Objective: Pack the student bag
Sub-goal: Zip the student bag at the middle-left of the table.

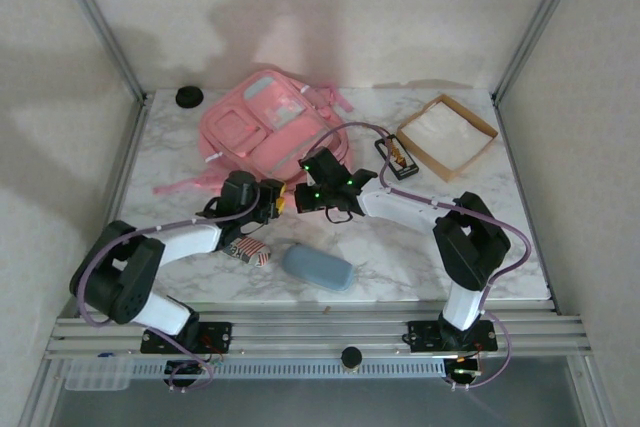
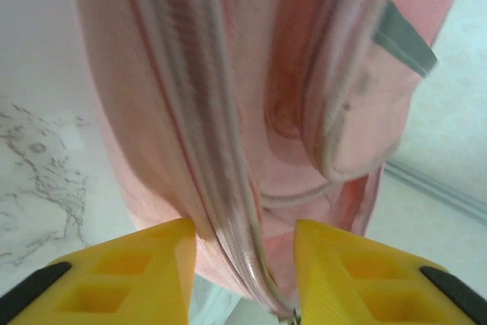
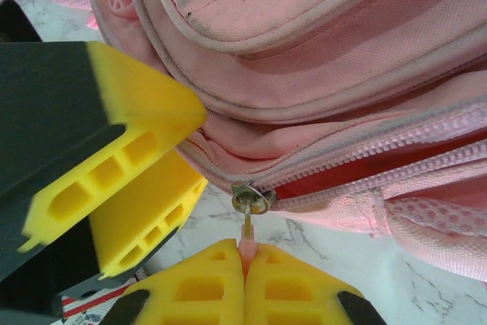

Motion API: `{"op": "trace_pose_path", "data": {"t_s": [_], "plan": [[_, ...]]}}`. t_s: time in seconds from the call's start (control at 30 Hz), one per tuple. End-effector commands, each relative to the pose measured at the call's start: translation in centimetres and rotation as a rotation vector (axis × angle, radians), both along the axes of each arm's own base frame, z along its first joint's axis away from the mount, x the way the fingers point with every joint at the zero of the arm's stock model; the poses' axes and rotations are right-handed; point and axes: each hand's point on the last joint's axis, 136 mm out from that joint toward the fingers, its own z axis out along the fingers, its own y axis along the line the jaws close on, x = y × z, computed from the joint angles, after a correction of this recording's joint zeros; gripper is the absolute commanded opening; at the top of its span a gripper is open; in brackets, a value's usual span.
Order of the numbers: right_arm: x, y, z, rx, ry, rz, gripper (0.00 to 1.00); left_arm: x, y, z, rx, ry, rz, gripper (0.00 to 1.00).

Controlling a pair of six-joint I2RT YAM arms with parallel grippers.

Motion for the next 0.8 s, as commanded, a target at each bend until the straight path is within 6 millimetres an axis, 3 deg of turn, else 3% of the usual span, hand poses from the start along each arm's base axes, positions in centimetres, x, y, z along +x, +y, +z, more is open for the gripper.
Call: {"op": "trace_pose_path", "data": {"t_s": [0.0,0.2,0.33,0.43,0.63,0.77], "plan": [[-0.3,1.0,1.4,0.049,-0.033,0.04,0.0,2.0,-0.7,1.5,-0.024,-0.038,0.04,0.3],[0.3,-0.8,1.1,-0.003,-0.044,-0.009,0.0,2.2,2.5,0.7,0.067,-0.019,0.134,0.0],[1.2,-3.7,1.0,-0.045,-0.056,-0.053,0.0,2.1,6.6,0.0,0.211,0.004,0.182,0.0],[2.4,-6.8,0.7,-0.112,-0.076,-0.097,0.0,2.4,9.8,0.8,0.296,-0.013,0.202,0.0],[7.2,-12.8,0.8,-0.139,-0.114,-0.239,0.0,3.5,15.6,2.1,0.497,0.0,0.199,0.0],[8.7,-13.9,1.6,-0.17,-0.162,-0.277,0.0,4.2,18.5,2.5,0.547,0.002,0.225,0.0]]}}
